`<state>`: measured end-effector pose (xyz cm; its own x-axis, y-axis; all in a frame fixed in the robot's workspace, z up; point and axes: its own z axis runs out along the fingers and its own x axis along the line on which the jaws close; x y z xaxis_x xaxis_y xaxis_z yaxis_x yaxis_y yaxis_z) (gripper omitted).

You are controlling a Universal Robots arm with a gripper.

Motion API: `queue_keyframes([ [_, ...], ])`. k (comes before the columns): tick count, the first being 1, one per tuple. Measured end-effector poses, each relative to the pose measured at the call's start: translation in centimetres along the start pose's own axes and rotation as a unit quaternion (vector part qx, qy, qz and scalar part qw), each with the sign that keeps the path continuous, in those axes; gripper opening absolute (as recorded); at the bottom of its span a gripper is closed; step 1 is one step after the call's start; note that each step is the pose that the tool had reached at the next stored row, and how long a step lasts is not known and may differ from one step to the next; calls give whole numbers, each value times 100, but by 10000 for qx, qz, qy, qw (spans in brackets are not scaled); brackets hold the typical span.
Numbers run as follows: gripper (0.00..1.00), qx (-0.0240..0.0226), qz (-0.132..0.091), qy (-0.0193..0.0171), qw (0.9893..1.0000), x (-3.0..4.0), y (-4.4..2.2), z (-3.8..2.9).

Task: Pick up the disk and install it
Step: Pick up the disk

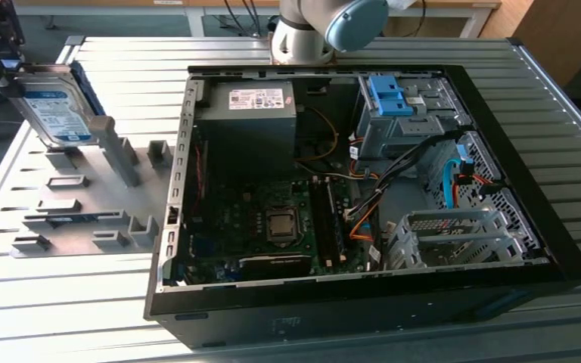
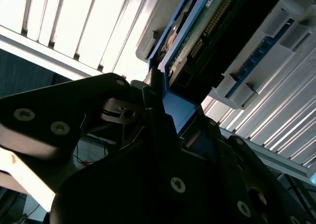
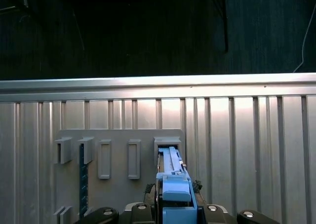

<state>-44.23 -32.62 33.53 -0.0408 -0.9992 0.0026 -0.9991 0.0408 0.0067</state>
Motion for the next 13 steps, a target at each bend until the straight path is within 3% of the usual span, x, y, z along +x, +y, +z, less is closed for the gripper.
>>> queue_keyframes([
  [13,37,0,0,0,10000,1,1,-185],
])
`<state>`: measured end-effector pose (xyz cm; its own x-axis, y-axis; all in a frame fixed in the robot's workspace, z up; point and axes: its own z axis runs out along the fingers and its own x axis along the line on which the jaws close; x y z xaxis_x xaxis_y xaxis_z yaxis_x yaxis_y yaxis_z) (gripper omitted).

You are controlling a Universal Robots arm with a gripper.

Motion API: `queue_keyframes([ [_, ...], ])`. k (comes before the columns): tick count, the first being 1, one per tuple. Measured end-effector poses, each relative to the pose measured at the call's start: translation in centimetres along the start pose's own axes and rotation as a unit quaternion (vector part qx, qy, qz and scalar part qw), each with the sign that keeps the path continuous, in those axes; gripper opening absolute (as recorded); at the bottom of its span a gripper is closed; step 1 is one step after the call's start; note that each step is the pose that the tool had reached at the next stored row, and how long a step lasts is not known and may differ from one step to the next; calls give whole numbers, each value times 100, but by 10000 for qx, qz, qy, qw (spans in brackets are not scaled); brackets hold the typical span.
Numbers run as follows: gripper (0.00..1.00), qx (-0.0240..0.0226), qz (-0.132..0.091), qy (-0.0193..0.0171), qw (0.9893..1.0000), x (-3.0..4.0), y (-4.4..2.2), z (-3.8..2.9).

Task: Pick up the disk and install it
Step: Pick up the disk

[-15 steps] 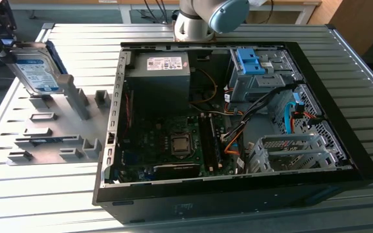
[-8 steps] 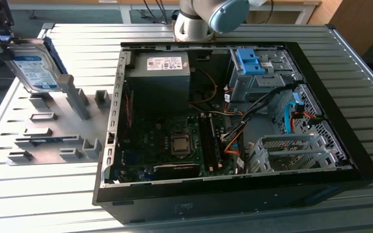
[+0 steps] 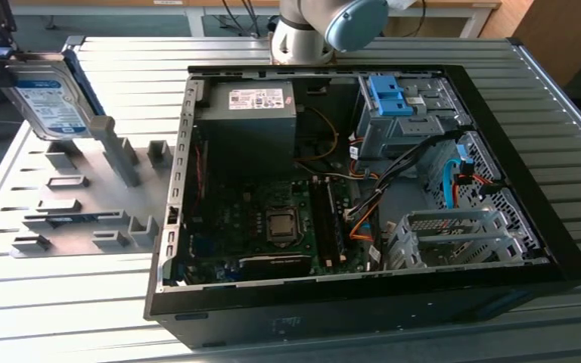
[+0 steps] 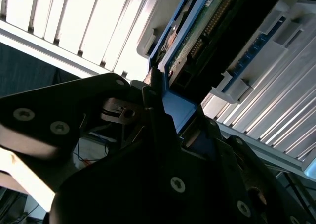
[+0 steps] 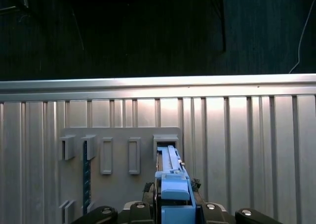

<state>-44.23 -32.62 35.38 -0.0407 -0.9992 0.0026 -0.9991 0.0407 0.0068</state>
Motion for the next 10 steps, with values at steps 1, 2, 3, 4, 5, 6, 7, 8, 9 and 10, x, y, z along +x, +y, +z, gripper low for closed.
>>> queue_keyframes([
  [1,37,0,0,0,10000,0,0,-16],
  [2,37,0,0,0,10000,0,0,-34],
  [3,37,0,0,0,10000,0,0,-49],
  [4,37,0,0,0,10000,0,1,-66],
  [5,37,0,0,0,10000,0,1,-83],
  [6,37,0,0,0,10000,0,1,-102],
  [7,37,0,0,0,10000,0,1,-119],
  [8,37,0,0,0,10000,0,1,-137],
  [9,37,0,0,0,10000,0,1,-156],
  [10,37,0,0,0,10000,0,1,-173],
])
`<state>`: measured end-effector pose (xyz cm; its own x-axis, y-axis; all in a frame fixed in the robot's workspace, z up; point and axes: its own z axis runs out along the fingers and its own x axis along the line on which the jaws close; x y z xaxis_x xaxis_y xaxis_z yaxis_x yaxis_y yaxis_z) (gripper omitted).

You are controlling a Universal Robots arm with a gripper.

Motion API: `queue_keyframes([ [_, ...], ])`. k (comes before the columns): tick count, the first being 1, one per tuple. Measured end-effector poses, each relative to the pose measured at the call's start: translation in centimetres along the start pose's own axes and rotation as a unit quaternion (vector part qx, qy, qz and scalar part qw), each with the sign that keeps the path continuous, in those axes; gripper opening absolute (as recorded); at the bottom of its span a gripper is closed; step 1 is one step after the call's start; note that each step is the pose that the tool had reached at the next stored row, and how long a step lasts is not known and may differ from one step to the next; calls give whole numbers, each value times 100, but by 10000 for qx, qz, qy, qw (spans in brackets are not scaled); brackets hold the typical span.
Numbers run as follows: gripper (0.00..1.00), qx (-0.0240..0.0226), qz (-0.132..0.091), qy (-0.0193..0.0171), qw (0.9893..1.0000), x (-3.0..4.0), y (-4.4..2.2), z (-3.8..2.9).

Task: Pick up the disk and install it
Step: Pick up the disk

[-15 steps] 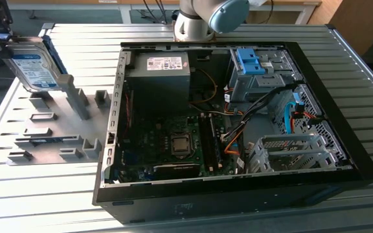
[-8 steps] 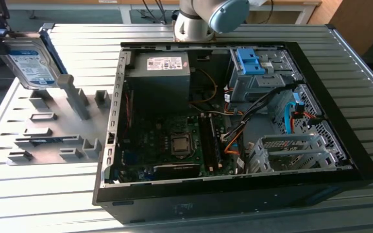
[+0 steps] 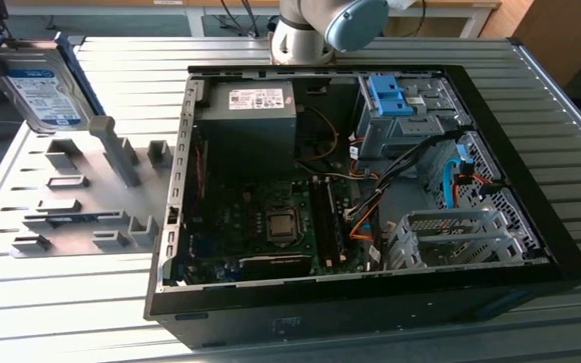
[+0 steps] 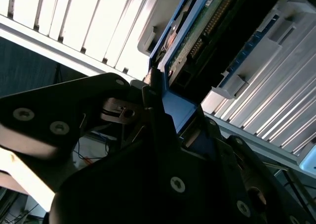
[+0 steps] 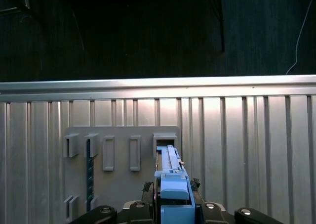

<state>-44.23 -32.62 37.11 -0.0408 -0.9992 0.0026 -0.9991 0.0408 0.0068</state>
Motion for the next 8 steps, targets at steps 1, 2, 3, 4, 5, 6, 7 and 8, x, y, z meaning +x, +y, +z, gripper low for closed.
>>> queue_keyframes([
  [1,37,0,0,0,10000,0,0,-17],
  [2,37,0,0,0,10000,0,0,-34],
  [3,37,0,0,0,10000,0,0,-51],
  [4,37,0,0,0,10000,0,1,-67],
  [5,37,0,0,0,10000,0,1,-85],
  [6,37,0,0,0,10000,0,1,-104],
  [7,37,0,0,0,10000,0,1,-122],
  [8,37,0,0,0,10000,0,1,-141],
])
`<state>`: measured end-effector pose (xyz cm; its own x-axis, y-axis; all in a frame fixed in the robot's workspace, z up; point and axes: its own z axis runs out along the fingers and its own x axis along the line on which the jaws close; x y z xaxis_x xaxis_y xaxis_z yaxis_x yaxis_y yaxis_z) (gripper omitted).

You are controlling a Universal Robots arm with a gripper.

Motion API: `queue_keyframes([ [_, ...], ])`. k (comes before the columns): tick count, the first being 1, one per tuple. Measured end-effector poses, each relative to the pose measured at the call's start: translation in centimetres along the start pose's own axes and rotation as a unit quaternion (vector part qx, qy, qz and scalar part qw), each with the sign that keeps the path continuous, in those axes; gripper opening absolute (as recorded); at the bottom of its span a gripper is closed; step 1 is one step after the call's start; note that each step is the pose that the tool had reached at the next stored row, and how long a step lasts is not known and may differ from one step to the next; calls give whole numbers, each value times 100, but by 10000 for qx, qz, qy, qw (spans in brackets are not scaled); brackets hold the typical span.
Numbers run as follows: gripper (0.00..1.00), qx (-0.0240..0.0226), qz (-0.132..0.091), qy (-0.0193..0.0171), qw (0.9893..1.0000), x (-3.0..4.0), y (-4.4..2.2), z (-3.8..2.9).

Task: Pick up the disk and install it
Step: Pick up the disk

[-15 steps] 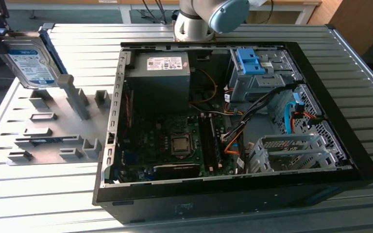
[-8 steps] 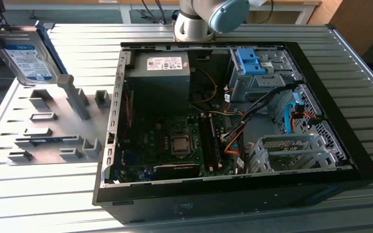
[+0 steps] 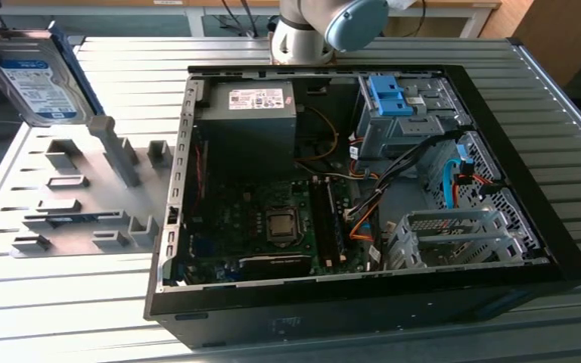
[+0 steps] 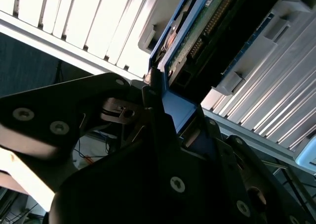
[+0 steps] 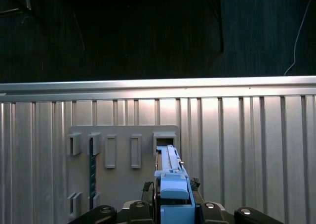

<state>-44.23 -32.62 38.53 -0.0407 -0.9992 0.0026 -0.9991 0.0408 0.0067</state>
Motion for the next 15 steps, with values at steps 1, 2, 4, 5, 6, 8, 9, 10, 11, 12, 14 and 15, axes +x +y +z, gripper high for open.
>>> queue_keyframes([
  [1,37,0,0,0,10000,0,0,-19],
  [2,37,0,0,0,10000,0,0,-38],
  [4,37,0,0,0,10000,0,1,-79],
  [5,37,0,0,0,10000,0,1,-98],
  [6,37,0,0,0,10000,0,1,-117],
  [8,37,0,0,0,10000,0,1,-155],
  [9,37,0,0,0,10000,0,1,-174],
  [10,37,0,0,0,10000,0,1,-194],
  [11,37,0,0,0,10000,0,2,-215],
  [12,37,0,0,0,10000,0,2,-232],
  [14,37,0,0,0,10000,1,2,-299],
  [15,37,0,0,0,10000,1,2,-317],
])
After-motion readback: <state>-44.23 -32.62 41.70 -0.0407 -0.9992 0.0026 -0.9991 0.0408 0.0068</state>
